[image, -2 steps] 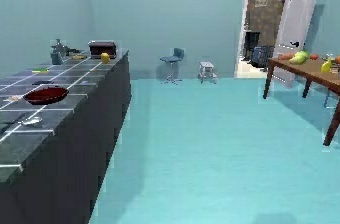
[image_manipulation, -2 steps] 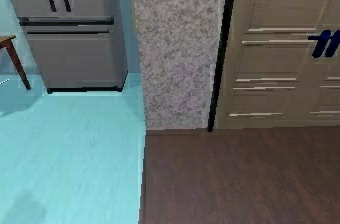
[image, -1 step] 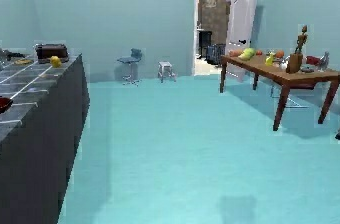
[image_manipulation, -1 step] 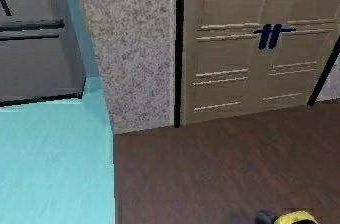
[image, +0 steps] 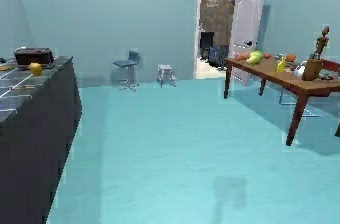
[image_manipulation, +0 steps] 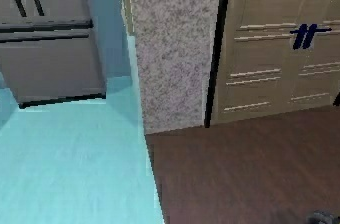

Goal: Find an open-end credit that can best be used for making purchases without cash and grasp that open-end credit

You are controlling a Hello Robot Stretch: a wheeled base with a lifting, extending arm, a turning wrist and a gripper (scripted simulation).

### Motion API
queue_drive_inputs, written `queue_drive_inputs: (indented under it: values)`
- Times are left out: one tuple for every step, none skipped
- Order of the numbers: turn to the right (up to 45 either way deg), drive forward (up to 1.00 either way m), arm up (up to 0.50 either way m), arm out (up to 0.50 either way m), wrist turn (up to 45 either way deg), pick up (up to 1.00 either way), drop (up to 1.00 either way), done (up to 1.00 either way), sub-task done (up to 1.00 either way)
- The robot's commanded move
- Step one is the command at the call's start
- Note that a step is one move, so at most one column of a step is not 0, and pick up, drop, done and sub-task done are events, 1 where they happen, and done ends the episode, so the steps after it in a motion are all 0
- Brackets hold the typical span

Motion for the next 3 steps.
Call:
queue_drive_inputs:
  values:
    - [-12.0, 0.0, 0.0, 0.0, 0.0, 0.0, 0.0, 0.0, 0.0]
    - [0.0, 0.8, 0.0, 0.0, 0.0, 0.0, 0.0, 0.0, 0.0]
    - [-45.0, 0.0, 0.0, 0.0, 0.0, 0.0, 0.0, 0.0, 0.0]
